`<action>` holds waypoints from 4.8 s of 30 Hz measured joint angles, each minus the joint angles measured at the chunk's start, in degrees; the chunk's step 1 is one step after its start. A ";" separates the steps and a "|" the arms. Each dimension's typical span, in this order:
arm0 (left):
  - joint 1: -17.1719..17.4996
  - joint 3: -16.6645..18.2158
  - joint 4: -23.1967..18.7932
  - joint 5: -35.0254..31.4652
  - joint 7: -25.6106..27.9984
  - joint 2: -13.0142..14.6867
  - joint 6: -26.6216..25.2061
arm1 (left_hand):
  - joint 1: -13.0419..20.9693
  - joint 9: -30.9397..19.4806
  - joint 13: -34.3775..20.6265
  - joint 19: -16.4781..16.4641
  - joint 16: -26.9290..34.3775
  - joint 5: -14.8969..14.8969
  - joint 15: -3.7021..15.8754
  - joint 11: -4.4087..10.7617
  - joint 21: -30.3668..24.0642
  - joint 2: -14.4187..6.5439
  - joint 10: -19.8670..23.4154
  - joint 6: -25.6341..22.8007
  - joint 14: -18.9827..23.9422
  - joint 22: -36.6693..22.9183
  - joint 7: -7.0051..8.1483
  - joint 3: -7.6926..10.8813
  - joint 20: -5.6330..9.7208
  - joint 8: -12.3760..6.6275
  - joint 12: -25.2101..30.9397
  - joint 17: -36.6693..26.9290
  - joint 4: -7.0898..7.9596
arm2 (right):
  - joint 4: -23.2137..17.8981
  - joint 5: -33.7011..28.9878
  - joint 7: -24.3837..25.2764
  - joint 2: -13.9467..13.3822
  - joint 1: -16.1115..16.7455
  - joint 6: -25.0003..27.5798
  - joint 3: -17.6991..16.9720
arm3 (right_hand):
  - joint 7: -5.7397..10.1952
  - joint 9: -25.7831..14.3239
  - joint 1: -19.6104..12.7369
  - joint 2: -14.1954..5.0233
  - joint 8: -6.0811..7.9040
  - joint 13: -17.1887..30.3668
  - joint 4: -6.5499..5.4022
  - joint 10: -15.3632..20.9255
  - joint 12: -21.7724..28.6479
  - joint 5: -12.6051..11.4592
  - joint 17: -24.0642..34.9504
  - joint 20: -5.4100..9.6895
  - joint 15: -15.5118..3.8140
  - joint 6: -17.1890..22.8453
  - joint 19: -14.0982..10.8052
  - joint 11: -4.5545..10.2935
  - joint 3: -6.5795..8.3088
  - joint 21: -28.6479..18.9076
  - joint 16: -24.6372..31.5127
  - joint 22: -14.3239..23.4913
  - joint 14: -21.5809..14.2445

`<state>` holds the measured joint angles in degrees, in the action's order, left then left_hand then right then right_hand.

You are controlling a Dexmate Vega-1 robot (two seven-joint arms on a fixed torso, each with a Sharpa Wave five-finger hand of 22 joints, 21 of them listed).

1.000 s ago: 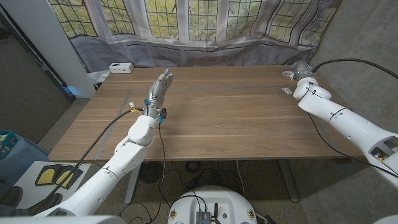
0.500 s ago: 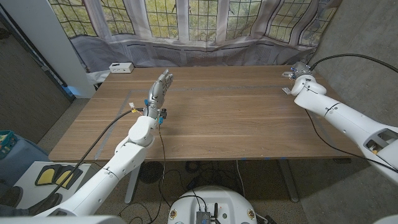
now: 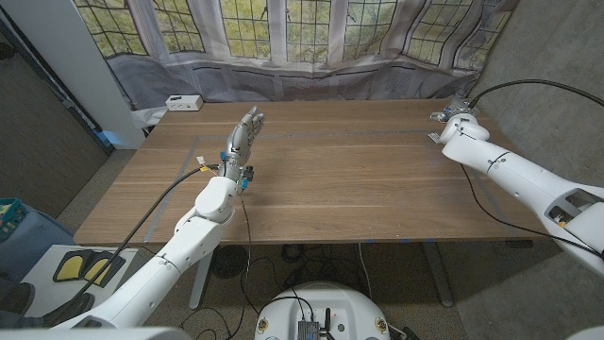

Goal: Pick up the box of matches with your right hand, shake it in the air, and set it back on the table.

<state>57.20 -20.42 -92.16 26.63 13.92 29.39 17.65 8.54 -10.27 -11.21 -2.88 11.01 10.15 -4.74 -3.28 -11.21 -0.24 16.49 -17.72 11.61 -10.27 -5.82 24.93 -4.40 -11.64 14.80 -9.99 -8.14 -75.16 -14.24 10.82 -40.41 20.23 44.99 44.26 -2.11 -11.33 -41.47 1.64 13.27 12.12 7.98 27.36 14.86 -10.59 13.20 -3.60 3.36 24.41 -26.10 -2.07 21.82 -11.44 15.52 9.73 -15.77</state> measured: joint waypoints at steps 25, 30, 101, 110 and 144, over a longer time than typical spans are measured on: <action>-0.61 -0.43 0.93 0.48 -0.76 -0.17 -0.37 | 0.00 0.00 -0.13 0.68 -0.22 -0.22 -0.18 0.00 0.01 0.00 0.00 0.01 -0.82 0.00 -0.01 0.00 -0.06 0.21 -0.74 0.00 0.00 | 7.73 -2.18 -5.29 3.63 -6.01 4.01 6.92 | 0.78 0.01 -0.01 0.00 0.39 -0.01 0.47 2.34 0.45 0.00 -0.16 -0.59 -0.91 2.21 -0.63 1.14 -0.47 -0.01 0.00 0.00 -2.16; -0.61 -0.43 1.06 0.48 -0.99 -0.01 0.10 | 0.00 0.00 -0.13 1.35 -0.44 -0.22 -0.24 0.00 0.32 0.00 -0.47 0.01 -1.49 0.00 -0.01 0.00 -0.11 0.42 -0.90 0.00 0.00 | 9.93 -2.18 -5.84 4.54 -7.18 4.10 7.95 | 0.78 0.01 -0.01 0.00 0.39 -0.01 0.48 2.85 0.45 0.00 -0.16 -0.39 -1.00 2.83 -0.83 1.25 -0.47 -0.02 0.00 0.00 -2.25; 0.23 -1.28 -1.71 -1.65 1.95 -0.23 -2.38 | 0.30 0.00 -0.11 2.08 -0.44 -0.22 -0.47 -0.09 0.32 -0.30 -0.53 0.23 -1.70 0.01 0.20 -0.01 -0.64 0.41 -1.32 0.00 0.01 | 53.57 10.36 -5.20 17.73 -20.69 -23.62 19.58 | 2.42 0.02 -2.89 -0.76 0.39 -0.02 1.11 5.31 0.45 -0.45 -0.43 -0.49 -2.03 5.28 -2.17 2.06 -0.30 -0.03 0.89 0.00 -6.15; 0.23 -1.29 -1.71 -1.62 1.93 -0.23 -2.53 | 0.30 0.00 -0.11 2.08 -0.44 -0.22 -0.47 -0.09 0.32 -0.30 -0.53 0.23 -1.70 0.01 0.20 -0.01 -0.64 0.41 -1.32 0.00 0.01 | 53.88 10.91 -4.22 18.10 -20.97 -22.59 20.41 | 2.42 0.02 -2.89 -0.76 0.39 -0.02 1.11 5.30 0.45 -0.45 -0.26 -0.80 -1.72 5.28 -2.49 2.06 -0.30 -0.03 0.89 0.00 -6.45; 0.05 -1.40 -1.29 -1.14 1.50 -0.17 -2.74 | 0.30 0.00 -0.11 2.36 -0.44 -0.22 -0.47 0.11 0.32 -0.30 -0.31 0.23 -1.70 0.01 0.20 -0.01 -0.93 0.63 -1.78 0.00 0.01 | 50.62 12.30 -5.20 15.47 -20.13 -23.84 23.28 | 2.73 -0.01 -3.64 -1.52 -0.01 -0.02 1.11 6.33 0.45 -0.45 -0.26 -1.02 -2.02 5.58 -3.50 2.47 -0.31 -0.03 1.44 0.00 -7.37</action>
<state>57.25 -21.82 -93.45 25.49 15.42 29.22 14.91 8.84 -10.26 -11.32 -0.52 10.57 9.93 -5.21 -3.16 -10.89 -0.53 16.17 -17.49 9.91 -10.26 -5.62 24.92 -5.32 -11.01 13.02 -9.99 -8.14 -24.54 -1.94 5.62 -24.94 0.10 21.15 67.54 0.62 -11.34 -45.11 0.13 13.26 12.10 9.08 33.69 15.31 -11.03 12.93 -4.62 1.33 30.00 -29.60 0.40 21.51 -11.47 16.96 9.73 -23.14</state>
